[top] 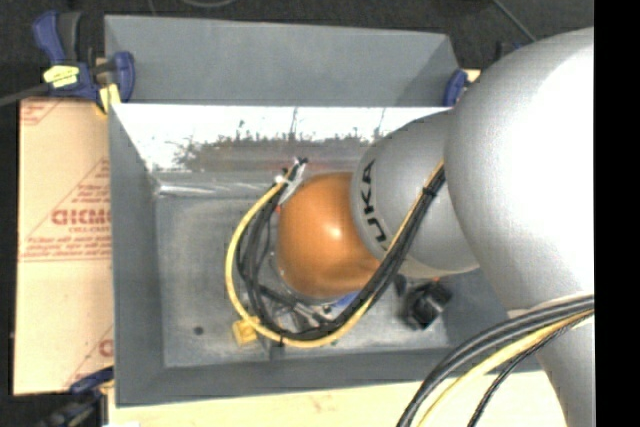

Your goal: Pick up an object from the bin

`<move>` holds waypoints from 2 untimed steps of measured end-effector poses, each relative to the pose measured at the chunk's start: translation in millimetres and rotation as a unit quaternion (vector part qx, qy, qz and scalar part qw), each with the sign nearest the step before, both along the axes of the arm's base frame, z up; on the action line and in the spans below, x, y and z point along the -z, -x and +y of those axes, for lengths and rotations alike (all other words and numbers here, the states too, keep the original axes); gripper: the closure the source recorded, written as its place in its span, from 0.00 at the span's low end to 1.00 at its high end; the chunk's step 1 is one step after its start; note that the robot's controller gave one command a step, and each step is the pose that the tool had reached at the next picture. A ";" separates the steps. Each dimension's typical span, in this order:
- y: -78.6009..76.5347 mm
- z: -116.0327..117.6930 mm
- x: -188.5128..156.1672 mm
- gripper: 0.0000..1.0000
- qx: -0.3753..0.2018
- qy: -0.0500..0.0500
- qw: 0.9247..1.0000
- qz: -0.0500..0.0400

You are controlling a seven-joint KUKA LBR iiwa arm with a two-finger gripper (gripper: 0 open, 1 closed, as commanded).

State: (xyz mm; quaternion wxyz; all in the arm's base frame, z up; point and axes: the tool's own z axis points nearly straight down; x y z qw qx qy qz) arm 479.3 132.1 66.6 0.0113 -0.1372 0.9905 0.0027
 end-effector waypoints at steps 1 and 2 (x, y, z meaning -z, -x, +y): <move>-0.4 0.1 -2.1 1.00 0.002 0.001 1.000 0.002; 0.3 -0.3 -7.8 1.00 0.001 0.002 1.000 0.006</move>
Offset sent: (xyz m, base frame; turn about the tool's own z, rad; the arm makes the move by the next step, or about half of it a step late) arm 0.0001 0.0000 0.1003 0.0000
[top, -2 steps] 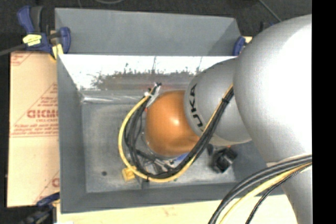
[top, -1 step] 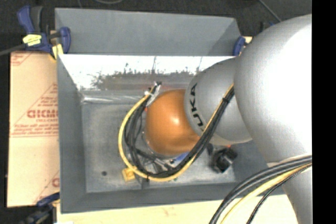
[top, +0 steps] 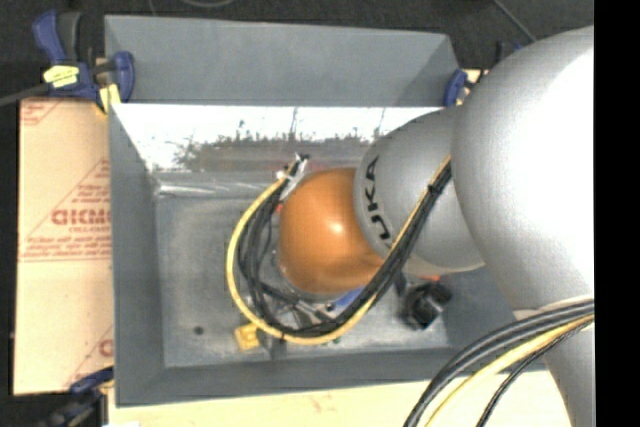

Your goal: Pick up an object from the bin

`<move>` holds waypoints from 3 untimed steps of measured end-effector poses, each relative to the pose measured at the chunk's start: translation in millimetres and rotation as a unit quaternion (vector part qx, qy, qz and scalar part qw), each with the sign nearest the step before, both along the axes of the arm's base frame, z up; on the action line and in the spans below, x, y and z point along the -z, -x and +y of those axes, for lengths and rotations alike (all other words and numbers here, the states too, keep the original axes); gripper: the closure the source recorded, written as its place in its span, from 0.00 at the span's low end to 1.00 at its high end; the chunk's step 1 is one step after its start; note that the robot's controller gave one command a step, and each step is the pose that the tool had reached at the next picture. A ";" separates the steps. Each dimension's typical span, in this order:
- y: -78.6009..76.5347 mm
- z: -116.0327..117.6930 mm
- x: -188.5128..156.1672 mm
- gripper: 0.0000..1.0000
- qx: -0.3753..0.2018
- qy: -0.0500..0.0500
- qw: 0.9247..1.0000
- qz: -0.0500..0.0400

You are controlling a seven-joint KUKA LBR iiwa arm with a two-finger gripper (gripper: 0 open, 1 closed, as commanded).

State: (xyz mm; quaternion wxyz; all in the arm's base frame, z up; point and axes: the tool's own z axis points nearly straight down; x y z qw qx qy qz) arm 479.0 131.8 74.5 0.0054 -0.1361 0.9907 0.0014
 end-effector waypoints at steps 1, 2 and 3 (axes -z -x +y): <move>3.1 -1.3 -19.8 1.00 0.000 0.003 1.000 0.007; 2.7 -1.5 -43.2 1.00 0.001 0.003 1.000 0.007; 2.3 -1.4 -63.7 1.00 0.001 0.003 1.000 0.006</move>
Offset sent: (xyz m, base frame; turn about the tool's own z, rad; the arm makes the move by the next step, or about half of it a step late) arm 0.0000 0.0001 0.0236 0.0000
